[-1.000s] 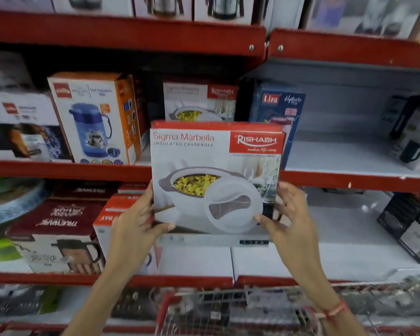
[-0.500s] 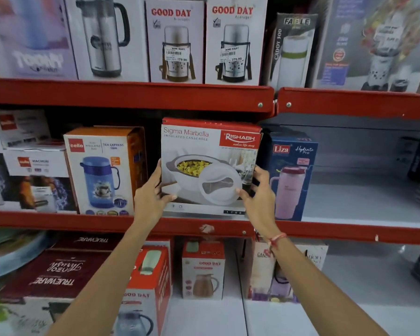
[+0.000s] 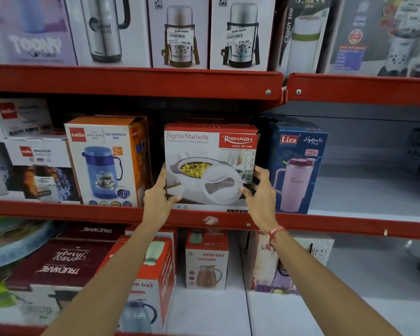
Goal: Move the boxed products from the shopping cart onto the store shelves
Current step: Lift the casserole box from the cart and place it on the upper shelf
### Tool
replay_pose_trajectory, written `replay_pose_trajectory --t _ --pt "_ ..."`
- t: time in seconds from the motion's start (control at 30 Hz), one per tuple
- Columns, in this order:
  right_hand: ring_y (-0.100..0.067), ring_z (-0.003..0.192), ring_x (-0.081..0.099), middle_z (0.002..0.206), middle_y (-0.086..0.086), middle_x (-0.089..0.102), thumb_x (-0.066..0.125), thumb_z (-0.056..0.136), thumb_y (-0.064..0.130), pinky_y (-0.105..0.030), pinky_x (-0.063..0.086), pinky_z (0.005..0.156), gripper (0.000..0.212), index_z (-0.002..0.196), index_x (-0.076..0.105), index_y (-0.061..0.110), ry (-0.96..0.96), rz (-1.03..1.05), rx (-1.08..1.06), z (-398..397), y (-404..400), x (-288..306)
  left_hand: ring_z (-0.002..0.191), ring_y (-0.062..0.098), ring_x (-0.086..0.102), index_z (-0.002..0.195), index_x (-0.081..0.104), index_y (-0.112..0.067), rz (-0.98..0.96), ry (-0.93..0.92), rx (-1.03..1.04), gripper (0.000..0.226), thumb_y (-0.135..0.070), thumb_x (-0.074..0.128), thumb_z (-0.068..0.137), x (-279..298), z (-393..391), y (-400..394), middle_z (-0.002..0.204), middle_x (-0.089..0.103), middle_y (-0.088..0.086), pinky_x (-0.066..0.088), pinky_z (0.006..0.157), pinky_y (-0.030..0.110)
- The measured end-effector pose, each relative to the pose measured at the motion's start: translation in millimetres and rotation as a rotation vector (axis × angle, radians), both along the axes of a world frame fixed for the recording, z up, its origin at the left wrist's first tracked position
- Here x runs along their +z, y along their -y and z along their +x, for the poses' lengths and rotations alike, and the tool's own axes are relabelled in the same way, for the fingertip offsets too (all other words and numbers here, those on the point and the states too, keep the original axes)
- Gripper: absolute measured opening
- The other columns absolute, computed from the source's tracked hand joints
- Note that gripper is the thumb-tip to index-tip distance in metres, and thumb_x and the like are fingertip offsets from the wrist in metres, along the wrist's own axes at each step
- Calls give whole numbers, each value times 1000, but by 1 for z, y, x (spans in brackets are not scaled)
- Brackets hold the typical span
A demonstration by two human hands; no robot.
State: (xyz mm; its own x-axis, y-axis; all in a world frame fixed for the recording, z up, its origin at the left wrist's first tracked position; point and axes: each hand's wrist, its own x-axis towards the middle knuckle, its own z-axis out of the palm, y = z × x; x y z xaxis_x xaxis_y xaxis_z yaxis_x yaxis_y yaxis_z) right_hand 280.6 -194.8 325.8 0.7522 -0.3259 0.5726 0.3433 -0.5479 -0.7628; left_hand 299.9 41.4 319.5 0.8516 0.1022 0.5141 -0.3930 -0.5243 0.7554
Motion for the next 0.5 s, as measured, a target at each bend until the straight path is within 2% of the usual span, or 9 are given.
replay_pose_trajectory --t 0.07,0.13,0.17,0.23,0.3,0.4,0.5 --pt "-25 116 60 132 -6 59 68 81 -2 -51 50 97 64 132 37 22 -20 1 11 -2 0 1 109 36 60 148 14 -22 43 -24 28 93 2 69 78 1 -1 0 124 61 23 48 96 43" --pt "-26 119 57 136 -6 55 68 83 2 -52 49 99 66 135 34 24 -33 2 14 -8 -1 1 92 34 64 148 13 -17 114 -38 61 89 -4 68 80 1 -4 -1 107 67 24 50 94 45" --pt "-25 122 55 138 -6 52 68 84 5 -50 47 102 66 138 34 23 -21 -1 7 -14 -2 0 91 32 63 148 13 -15 143 -30 76 86 -8 68 82 -1 -8 -1 108 66 23 49 93 44" --pt "-20 125 50 140 -1 48 65 88 10 -44 45 105 60 140 36 20 31 19 11 -34 -6 -4 114 30 55 147 19 -12 172 42 97 77 -18 64 86 -8 -19 1 135 52 18 41 100 39" --pt "-14 121 52 133 5 48 60 92 14 -37 48 101 47 135 42 18 95 52 53 -61 -11 -10 129 24 43 142 32 -11 168 167 88 62 -25 60 88 -16 -35 4 144 42 12 35 106 33" --pt "-11 107 59 119 -3 59 56 94 12 -26 54 88 26 120 54 12 161 58 109 -103 -18 -32 122 19 51 130 48 -12 76 248 -15 42 -22 58 90 -36 -69 11 131 54 8 45 102 33" --pt "-8 94 62 107 -5 64 54 95 8 -19 53 79 16 109 61 7 110 66 155 -138 -21 -70 110 7 58 127 51 -12 -49 137 -117 36 -19 56 92 -67 -105 19 121 61 2 49 88 13"
